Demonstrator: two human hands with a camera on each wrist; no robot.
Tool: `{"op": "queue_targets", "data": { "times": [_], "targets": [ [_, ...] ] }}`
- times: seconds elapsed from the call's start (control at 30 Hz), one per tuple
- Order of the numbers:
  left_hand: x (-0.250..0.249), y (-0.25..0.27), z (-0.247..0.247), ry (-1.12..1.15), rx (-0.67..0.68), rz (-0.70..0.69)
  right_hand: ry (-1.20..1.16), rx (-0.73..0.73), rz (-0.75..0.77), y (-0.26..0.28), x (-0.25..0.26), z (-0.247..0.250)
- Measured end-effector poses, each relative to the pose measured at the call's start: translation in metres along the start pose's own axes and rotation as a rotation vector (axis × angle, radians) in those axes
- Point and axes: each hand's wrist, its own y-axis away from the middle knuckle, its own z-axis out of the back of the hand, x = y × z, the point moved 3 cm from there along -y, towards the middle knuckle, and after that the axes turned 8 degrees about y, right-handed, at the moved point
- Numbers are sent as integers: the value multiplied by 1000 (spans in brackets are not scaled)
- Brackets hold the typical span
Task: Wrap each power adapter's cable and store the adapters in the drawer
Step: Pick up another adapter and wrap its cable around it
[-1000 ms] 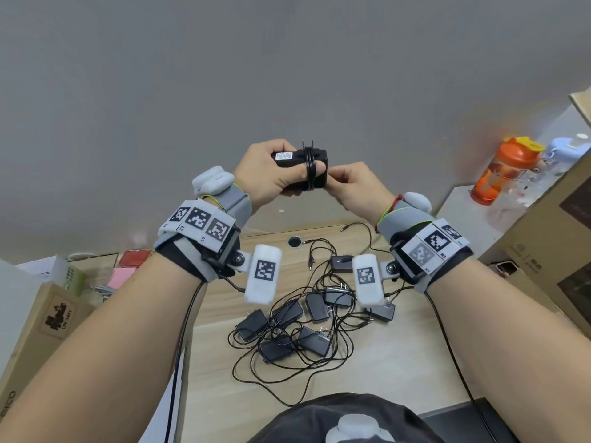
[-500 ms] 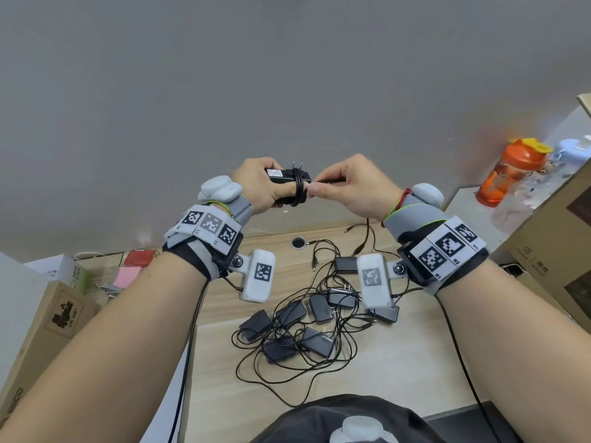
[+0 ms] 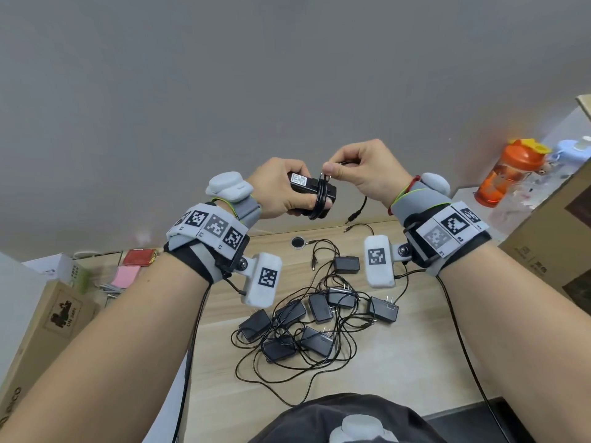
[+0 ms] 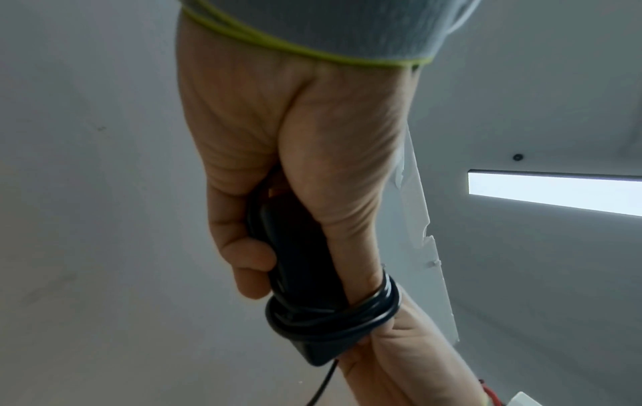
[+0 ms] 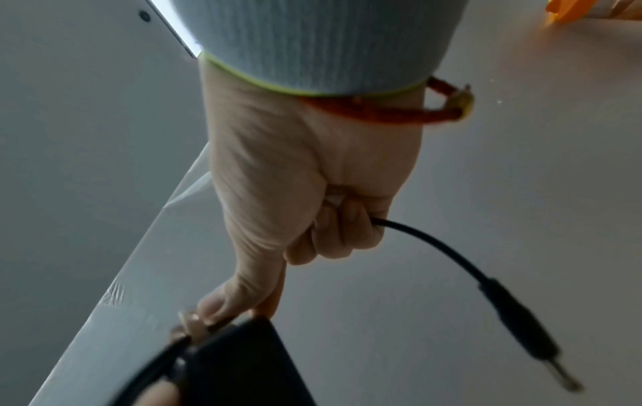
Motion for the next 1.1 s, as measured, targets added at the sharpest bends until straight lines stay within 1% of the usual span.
{"op": "queue_targets", "data": {
  "times": [0.07, 0.17, 0.3, 0.37, 0.43, 0.57, 0.7, 0.77, 0.83, 0.9, 1.0, 1.1],
  "targets": [
    [-5, 1, -3, 58, 20, -16, 2, -27, -3, 1, -5, -2],
    [-11, 2, -4, 145, -1, -41, 14, -33, -54, 3, -18, -11],
    [-15, 2, -2, 298, -74, -64, 42, 35, -125, 9, -30, -27],
    [-15, 1, 0, 360, -135, -60, 30, 100, -156, 15, -31, -35],
    [-15, -1, 4, 398, -209, -52, 70, 167, -175, 20, -32, -42],
    [-5, -6, 16, 473, -357, -20, 128, 211, -142, 27, -24, -47],
    [10, -9, 23, 424, -454, 46, 252, 231, -31, 30, 2, -43],
    [16, -8, 23, 374, -459, 68, 300, 190, 3, 29, 14, -39],
    [20, -7, 20, 329, -447, 82, 278, 96, 10, 24, 20, -31],
    [21, -6, 17, 295, -423, 87, 129, 34, -8, 19, 22, -24],
    [18, -5, 11, 258, -337, 71, -165, 19, -32, 16, 23, -21],
    [16, -4, 6, 225, -257, 70, -283, 18, -30, 16, 19, -22]
  ]
}}
